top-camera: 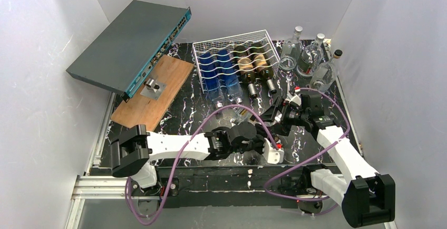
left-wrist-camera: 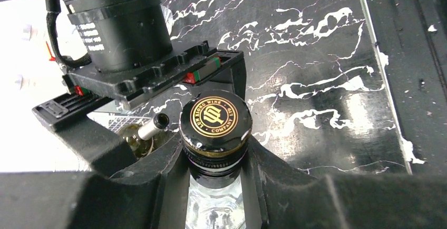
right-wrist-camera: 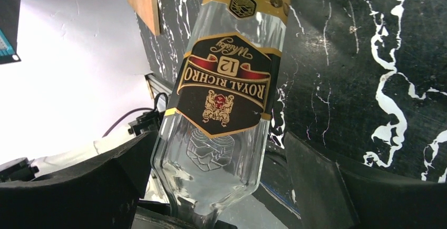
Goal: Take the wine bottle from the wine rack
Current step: Place the wine bottle at the center of the board.
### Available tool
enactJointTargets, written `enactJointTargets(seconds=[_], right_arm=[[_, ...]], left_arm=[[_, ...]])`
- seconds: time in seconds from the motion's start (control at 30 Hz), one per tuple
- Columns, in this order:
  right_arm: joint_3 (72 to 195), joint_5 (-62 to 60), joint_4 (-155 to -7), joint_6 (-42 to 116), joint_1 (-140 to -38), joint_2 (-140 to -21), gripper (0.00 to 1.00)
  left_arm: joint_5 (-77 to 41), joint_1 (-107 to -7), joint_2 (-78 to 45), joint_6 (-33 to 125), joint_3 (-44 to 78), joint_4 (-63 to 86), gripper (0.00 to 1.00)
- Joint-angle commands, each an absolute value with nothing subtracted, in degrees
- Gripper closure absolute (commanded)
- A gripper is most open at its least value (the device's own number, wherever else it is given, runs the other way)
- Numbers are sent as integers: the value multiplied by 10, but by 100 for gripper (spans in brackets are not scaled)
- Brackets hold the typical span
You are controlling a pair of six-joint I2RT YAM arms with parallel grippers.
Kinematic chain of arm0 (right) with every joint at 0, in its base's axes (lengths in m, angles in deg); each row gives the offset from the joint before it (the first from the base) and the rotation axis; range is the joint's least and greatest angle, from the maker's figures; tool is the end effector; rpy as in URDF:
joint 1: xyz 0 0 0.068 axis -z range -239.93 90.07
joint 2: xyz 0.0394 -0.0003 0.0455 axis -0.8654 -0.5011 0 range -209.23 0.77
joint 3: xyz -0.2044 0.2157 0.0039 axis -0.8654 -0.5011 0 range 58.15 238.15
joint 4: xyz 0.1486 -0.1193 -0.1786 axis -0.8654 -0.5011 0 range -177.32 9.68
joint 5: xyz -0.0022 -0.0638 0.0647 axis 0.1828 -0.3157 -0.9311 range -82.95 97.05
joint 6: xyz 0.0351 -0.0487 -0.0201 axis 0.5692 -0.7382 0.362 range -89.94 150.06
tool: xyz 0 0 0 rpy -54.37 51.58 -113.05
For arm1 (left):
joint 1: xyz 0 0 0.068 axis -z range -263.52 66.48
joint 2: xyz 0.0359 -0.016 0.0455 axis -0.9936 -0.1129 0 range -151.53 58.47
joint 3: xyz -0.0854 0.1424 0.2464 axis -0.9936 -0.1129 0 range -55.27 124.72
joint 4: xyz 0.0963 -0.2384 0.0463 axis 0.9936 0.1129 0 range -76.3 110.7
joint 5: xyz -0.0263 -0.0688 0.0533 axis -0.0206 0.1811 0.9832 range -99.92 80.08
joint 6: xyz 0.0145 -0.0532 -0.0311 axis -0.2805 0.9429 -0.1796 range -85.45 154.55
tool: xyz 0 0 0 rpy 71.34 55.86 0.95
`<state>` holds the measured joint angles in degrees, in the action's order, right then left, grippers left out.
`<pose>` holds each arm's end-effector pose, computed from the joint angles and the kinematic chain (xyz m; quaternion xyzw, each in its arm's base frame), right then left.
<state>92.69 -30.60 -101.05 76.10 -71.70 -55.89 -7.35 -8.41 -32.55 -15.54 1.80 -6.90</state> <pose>0.1827 0.0685 0.2420 0.1323 0.8671 0.4418 0.1884 0.1000 -0.3677 0.2873 0.6899 0.3733 -0.1171 0.6091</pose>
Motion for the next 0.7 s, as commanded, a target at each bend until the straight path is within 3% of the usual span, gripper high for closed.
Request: enactJointTargets(seconds=[0.0,0.67], right_arm=[[960,-313,-1030,722,-712,-549,2],[1052,-308,-1036,571,-700,-587,2]], left_arm=[[-29,-87,-238,-113,1,-101,100],[156,-112,-66,4,-73,-79,100]])
